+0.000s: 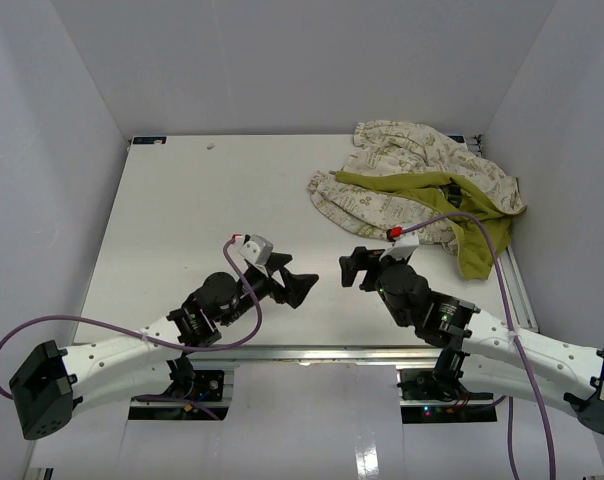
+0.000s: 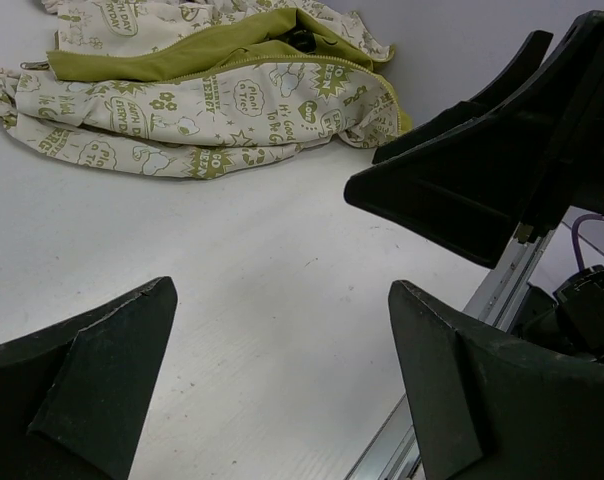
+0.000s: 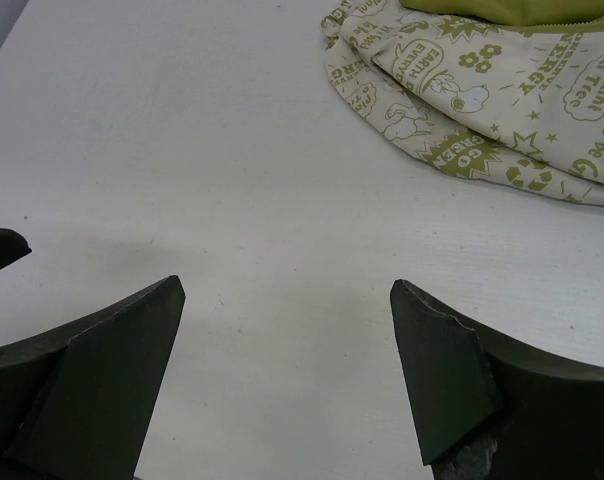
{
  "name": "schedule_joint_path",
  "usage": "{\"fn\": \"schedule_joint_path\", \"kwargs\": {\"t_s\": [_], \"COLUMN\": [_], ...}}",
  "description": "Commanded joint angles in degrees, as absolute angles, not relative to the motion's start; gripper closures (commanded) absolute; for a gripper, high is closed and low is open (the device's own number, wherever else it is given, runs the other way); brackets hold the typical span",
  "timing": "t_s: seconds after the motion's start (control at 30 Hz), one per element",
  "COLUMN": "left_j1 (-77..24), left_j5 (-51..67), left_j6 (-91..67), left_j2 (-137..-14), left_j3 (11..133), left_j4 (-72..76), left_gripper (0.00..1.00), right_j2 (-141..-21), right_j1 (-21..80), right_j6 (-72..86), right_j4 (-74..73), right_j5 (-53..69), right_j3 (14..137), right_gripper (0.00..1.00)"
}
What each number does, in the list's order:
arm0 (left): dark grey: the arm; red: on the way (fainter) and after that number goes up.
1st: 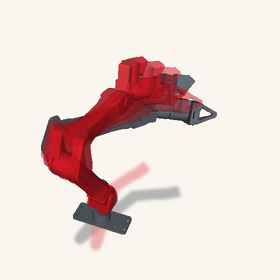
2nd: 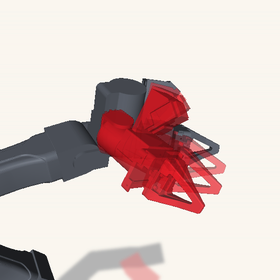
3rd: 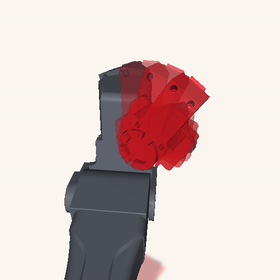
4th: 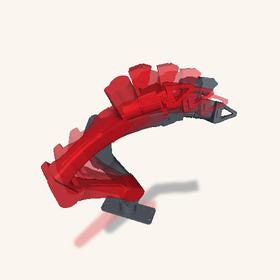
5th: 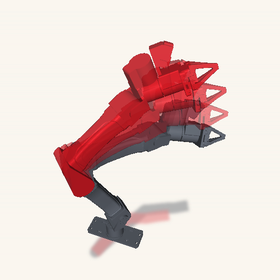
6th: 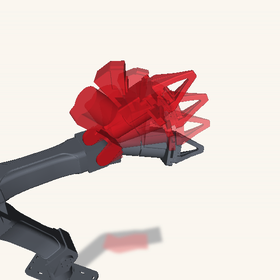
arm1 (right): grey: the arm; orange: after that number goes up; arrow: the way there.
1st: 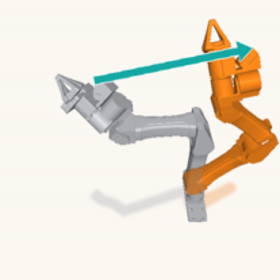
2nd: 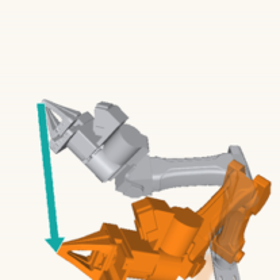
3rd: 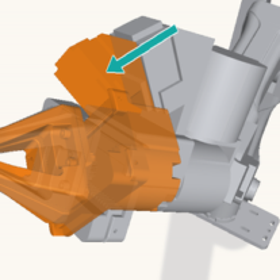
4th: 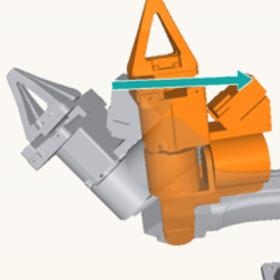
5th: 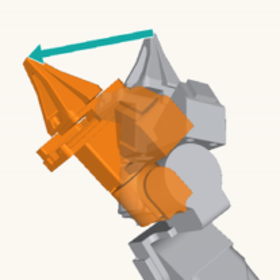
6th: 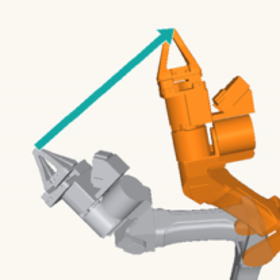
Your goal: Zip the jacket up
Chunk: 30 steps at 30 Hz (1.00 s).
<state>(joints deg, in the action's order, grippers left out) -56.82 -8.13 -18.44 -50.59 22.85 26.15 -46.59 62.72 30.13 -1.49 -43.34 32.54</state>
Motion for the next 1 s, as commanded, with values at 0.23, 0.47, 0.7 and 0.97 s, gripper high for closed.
{"fn": "schedule_joint_path", "kwargs": {"t_s": [0.23,0.47,0.7,0.97], "left_j1": [-57.04,-57.04,-57.04,-57.13], "left_j5": [-11.37,-14.08,-16.88,-17.22], "left_j6": [-18.31,-19.74,-20.04,-20.34], "left_j2": [-45.83,-43.59,-40.80,-39.19], "left_j3": [20.95,21.49,20.80,19.64], "left_j4": [27.03,24.37,22.96,24.13], "left_gripper": [0.02,0.02,0.02,0.02], "right_j2": [-49.06,-59.03,-77.11,-98.83], "right_j1": [62.85,51.22,26.08,17.03], "right_j6": [29.50,30.22,36.90,38.01], "right_j4": [1.17,1.32,-3.66,-6.24], "right_j5": [-50.17,-51.58,-34.21,-27.59], "right_j3": [36.54,45.81,57.64,73.31], "right_gripper": [0.09,0.05,0.06,0.05]}}
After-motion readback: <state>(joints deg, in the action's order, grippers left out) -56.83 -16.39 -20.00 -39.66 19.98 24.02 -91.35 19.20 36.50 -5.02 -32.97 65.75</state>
